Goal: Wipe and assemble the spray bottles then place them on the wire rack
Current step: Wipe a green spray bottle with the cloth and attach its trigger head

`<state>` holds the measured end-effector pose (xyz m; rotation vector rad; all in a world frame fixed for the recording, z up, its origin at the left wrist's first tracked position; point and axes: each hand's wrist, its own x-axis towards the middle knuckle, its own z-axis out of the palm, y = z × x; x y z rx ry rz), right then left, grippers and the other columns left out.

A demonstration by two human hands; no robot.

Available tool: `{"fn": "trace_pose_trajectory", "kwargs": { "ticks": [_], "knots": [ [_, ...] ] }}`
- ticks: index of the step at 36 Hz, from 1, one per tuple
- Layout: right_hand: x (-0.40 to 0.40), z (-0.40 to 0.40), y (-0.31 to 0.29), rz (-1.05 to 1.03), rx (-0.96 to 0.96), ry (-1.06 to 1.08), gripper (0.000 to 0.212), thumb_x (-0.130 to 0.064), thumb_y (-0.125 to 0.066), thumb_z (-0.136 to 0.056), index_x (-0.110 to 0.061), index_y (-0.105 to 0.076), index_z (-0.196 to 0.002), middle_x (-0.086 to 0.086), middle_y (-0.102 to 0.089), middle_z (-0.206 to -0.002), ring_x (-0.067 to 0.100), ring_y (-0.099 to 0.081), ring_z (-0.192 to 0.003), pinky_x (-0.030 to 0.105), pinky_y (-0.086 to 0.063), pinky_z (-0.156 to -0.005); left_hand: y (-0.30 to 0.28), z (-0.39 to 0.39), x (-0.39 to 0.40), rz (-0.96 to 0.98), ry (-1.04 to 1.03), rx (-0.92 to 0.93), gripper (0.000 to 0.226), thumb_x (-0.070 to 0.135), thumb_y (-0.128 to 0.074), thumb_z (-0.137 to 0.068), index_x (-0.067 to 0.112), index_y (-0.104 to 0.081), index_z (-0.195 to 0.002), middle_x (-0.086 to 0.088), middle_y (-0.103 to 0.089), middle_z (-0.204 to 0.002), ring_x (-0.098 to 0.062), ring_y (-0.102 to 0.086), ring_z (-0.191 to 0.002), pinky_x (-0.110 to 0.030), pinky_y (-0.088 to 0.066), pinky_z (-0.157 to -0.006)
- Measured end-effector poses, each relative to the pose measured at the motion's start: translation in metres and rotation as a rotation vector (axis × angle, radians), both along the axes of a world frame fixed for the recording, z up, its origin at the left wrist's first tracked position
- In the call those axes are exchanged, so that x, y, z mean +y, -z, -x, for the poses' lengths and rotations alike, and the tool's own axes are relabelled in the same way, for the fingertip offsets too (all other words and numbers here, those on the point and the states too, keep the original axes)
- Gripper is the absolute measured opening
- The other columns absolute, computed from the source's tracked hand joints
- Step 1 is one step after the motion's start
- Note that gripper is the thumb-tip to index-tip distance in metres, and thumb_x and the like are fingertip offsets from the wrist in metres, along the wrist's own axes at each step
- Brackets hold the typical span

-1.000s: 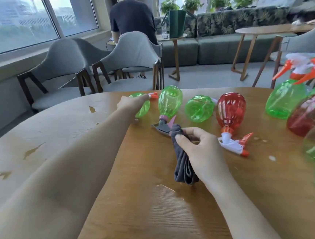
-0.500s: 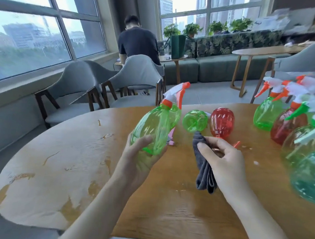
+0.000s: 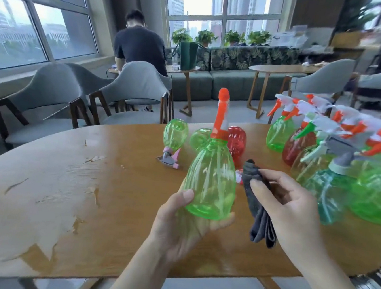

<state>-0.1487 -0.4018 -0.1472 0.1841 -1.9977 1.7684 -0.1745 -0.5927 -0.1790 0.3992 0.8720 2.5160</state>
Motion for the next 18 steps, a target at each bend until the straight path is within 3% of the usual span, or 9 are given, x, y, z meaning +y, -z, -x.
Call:
{"fn": "trace_pose_trajectory", "kwargs": {
  "ticks": [2, 5, 10, 13, 18],
  "knots": [
    [0.004, 0.0, 0.001, -0.014, 0.012, 0.008, 0.013, -0.024, -0.07, -0.091, -0.028, -0.076, -0.102, -0.01, -0.074, -0.091, 0.007, -0.07, -0.084, 0.011, -0.05, -0.069, 0.002, 0.003, 0.001, 0.005, 0.029, -0.008, 0.106, 0.022, -0.092, -0.069, 0.009, -0.037, -0.158, -0.026, -0.047, -0.147, -0.048, -0.047, -0.13, -0.059, -0.055, -0.089],
    [0.007, 0.002, 0.0, -0.044, 0.063, 0.034, 0.016, -0.015, -0.07, -0.093, -0.025, -0.075, -0.104, -0.006, -0.074, -0.094, 0.007, -0.07, -0.084, 0.01, -0.049, -0.069, 0.001, 0.008, 0.004, 0.007, 0.047, -0.011, 0.107, 0.027, -0.094, -0.068, 0.011, -0.038, -0.158, -0.024, -0.049, -0.145, -0.045, -0.049, -0.128, -0.055, -0.058, -0.085],
    [0.004, 0.011, -0.004, -0.186, 0.236, 0.068, 0.009, -0.024, -0.07, -0.098, -0.025, -0.073, -0.107, -0.007, -0.068, -0.108, 0.009, -0.069, -0.091, 0.014, -0.052, -0.075, 0.004, 0.017, 0.009, 0.098, -0.016, -0.038, 0.104, 0.028, -0.097, -0.063, 0.012, -0.045, -0.153, -0.021, -0.057, -0.14, -0.04, -0.058, -0.12, -0.049, -0.059, -0.079],
    [0.004, 0.02, -0.004, -0.368, 0.338, 0.138, 0.017, -0.03, -0.063, -0.098, -0.027, -0.07, -0.113, -0.007, -0.061, -0.108, 0.01, -0.066, -0.095, 0.017, -0.05, -0.08, 0.006, 0.018, 0.011, 0.123, -0.033, -0.013, 0.103, 0.027, -0.098, -0.062, 0.013, -0.048, -0.151, -0.021, -0.059, -0.139, -0.037, -0.063, -0.116, -0.05, -0.059, -0.08],
    [0.0, 0.035, -0.001, -0.5, 0.405, 0.178, 0.027, -0.021, -0.058, -0.101, -0.011, -0.072, -0.122, 0.0, -0.055, -0.106, 0.004, -0.058, -0.094, 0.009, -0.043, -0.08, 0.008, 0.018, 0.012, 0.184, -0.063, 0.033, 0.101, 0.027, -0.1, -0.058, 0.018, -0.052, -0.147, -0.021, -0.062, -0.137, -0.035, -0.067, -0.11, -0.047, -0.061, -0.078]
  ]
}}
